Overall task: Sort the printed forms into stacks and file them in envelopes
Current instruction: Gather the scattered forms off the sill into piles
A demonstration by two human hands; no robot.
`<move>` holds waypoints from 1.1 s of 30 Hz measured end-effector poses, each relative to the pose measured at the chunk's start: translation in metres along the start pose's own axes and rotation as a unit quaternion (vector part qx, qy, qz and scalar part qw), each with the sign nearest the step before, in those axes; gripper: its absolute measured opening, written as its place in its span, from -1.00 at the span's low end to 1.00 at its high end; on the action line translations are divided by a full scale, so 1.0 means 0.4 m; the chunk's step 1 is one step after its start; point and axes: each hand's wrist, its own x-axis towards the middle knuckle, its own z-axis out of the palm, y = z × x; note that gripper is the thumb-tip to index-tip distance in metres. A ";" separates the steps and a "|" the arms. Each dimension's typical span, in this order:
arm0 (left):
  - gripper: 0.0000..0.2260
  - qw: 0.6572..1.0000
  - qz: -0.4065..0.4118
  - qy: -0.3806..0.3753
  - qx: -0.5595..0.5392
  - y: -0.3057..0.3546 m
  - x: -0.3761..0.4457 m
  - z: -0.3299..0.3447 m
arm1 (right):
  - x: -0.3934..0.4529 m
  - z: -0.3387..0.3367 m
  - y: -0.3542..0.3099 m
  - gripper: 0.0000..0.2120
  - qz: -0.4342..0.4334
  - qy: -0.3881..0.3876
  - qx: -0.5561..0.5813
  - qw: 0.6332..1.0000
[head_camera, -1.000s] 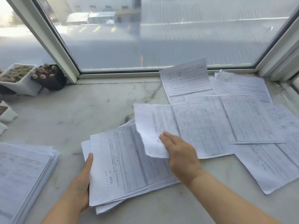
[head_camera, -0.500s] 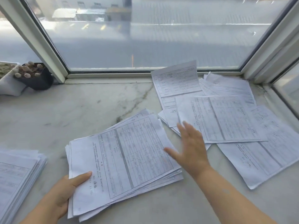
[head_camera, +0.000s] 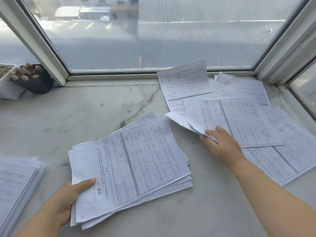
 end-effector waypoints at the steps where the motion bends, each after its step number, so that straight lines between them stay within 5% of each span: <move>1: -0.60 1.000 0.000 -0.003 0.001 -0.001 0.000 0.000 | 0.001 -0.003 -0.004 -0.49 0.005 0.000 0.009 1.000; 9: -0.74 1.000 0.010 -0.002 0.000 -0.005 0.003 -0.003 | 0.023 0.003 0.004 -0.61 0.017 0.002 0.015 1.000; 15: -0.75 1.000 0.008 -0.006 0.000 -0.004 -0.003 0.000 | -0.043 0.020 -0.071 -0.60 -0.099 0.176 0.002 0.979; 21: -0.55 0.997 0.023 -0.023 -0.076 0.007 -0.013 -0.013 | -0.262 0.242 -0.319 -0.60 -0.362 0.034 -0.046 0.931; 28: -0.57 0.997 -0.001 -0.062 -0.034 -0.002 -0.008 -0.039 | -0.367 0.396 -0.475 -0.56 -0.382 -0.154 -0.109 0.905; 30: -0.58 0.998 0.003 -0.061 -0.009 -0.004 -0.007 -0.049 | -0.351 0.358 -0.449 -0.44 -0.385 -0.127 -0.053 0.913; 33: -0.61 0.999 0.012 -0.037 0.001 -0.010 -0.003 -0.081 | -0.263 0.251 -0.324 -0.49 -0.332 0.074 0.007 0.940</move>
